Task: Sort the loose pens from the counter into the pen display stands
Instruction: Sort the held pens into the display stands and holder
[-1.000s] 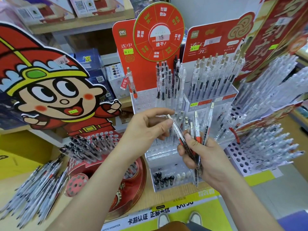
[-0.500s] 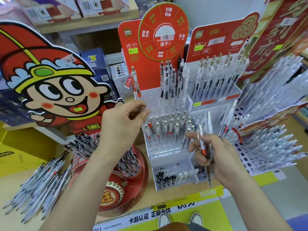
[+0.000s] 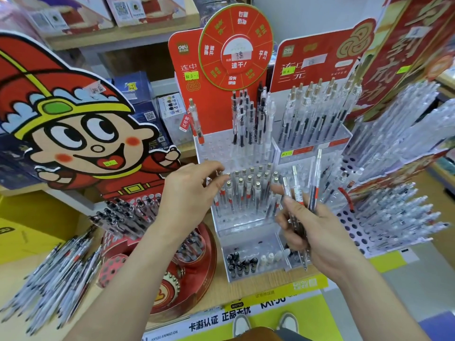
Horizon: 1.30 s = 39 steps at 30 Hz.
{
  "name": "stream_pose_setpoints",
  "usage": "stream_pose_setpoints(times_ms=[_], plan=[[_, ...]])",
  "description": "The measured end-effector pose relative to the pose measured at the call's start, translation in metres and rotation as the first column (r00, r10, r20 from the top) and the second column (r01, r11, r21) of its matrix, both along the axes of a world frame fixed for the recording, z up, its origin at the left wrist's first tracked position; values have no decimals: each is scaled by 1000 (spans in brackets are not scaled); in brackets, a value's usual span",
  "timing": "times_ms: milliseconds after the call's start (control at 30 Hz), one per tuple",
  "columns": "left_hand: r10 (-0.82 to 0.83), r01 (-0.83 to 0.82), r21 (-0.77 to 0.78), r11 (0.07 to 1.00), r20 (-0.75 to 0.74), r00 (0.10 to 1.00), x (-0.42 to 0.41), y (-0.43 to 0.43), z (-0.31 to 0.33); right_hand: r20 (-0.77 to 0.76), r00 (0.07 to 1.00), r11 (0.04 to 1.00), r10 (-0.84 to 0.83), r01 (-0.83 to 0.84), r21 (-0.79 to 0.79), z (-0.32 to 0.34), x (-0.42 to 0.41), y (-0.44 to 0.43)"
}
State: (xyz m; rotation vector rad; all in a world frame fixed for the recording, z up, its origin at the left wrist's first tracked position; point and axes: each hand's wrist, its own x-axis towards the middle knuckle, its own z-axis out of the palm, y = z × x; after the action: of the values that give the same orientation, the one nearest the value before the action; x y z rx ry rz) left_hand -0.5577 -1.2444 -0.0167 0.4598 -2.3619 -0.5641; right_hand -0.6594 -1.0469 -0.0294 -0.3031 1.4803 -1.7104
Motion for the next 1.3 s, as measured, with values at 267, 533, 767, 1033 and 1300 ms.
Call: stream_pose_setpoints(times_ms=[267,533,767,1033,1300], plan=[[3,7,-113,994,90,996,3,-2,-11,77,997,999,-21,23,-31,1,-3,-2],[3,36,-222,974,171,985,-2,-13,-23,16,999,999,46,-46,-9,9,0,-4],[29,50,-329,943,231,972,-11,-13,-21,33,999,999,-17,18,-38,5,1,-9],[-87,191,-358,914,287,954,-15,-20,-17,-16,1000,999,-26,26,-19,1,0,-9],[-64,177,-282,943,369,927,-13,-19,-8,-50,998,999,-35,34,-17,3,6,-11]])
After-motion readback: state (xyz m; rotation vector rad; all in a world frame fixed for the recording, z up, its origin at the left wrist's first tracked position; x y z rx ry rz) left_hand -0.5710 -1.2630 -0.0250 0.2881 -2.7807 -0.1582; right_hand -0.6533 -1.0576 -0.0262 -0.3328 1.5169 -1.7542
